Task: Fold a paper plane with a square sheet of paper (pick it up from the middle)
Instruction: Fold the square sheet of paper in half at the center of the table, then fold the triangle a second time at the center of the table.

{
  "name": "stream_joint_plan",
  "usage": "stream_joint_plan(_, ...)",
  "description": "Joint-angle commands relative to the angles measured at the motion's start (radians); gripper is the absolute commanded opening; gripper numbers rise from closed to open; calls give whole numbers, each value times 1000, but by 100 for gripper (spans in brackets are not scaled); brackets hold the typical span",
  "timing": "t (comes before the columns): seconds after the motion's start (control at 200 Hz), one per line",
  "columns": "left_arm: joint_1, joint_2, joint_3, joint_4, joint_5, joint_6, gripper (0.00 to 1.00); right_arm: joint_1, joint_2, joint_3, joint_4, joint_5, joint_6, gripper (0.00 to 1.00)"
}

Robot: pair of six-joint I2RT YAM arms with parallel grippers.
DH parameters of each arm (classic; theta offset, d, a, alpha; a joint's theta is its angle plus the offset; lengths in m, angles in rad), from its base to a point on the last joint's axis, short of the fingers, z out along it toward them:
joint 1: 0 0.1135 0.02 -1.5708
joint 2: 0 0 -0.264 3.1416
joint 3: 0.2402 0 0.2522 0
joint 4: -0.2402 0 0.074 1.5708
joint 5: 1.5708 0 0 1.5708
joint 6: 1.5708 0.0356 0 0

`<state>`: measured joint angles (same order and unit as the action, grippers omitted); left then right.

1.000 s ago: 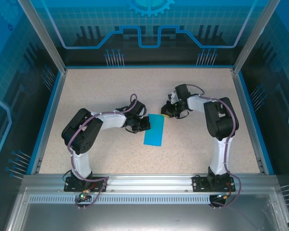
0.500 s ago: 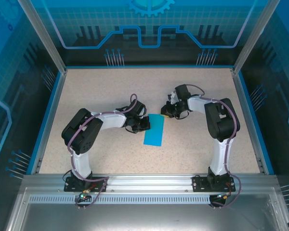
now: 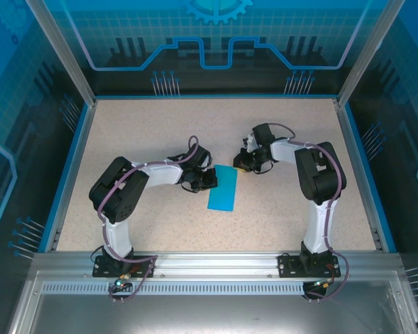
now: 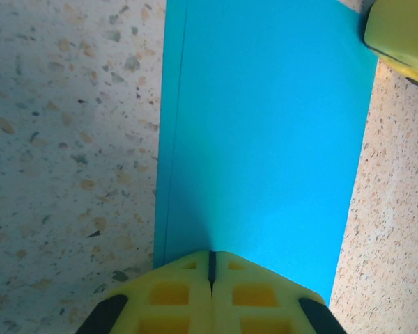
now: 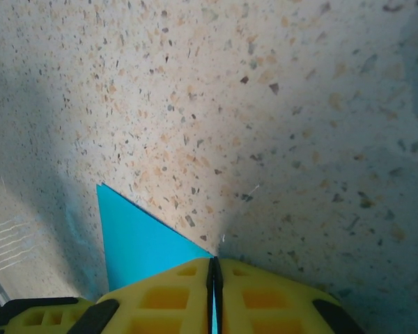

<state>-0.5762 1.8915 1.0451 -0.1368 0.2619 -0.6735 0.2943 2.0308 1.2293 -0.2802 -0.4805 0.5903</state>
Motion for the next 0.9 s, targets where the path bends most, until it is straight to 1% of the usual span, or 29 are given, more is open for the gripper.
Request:
stream_joint_plan(0.0,-8,20,-21,-127,-32,22,0,9,-58,-14,6,-50,8,12)
stream_joint_plan(0.135,-10,20,-21,-123,-28,21,0,17,-66,-25,6,-49,8,13)
stream_joint_plan(0.325,-10,20,-21,-122,-26,25,0,24,-6,-15,-17,-1,-1,12)
stream_joint_plan(0.6,-9,18,-21,-119,-20,26,0,17,32,-8,-27,8,-4,12)
stream_joint_plan(0.7,-10,21,-22,-122,-22,27,0,16,2,-9,-32,-1,-3,12)
stream_joint_plan(0.89,-9,20,-23,-118,-23,23,0,24,-122,-78,6,-49,9,13)
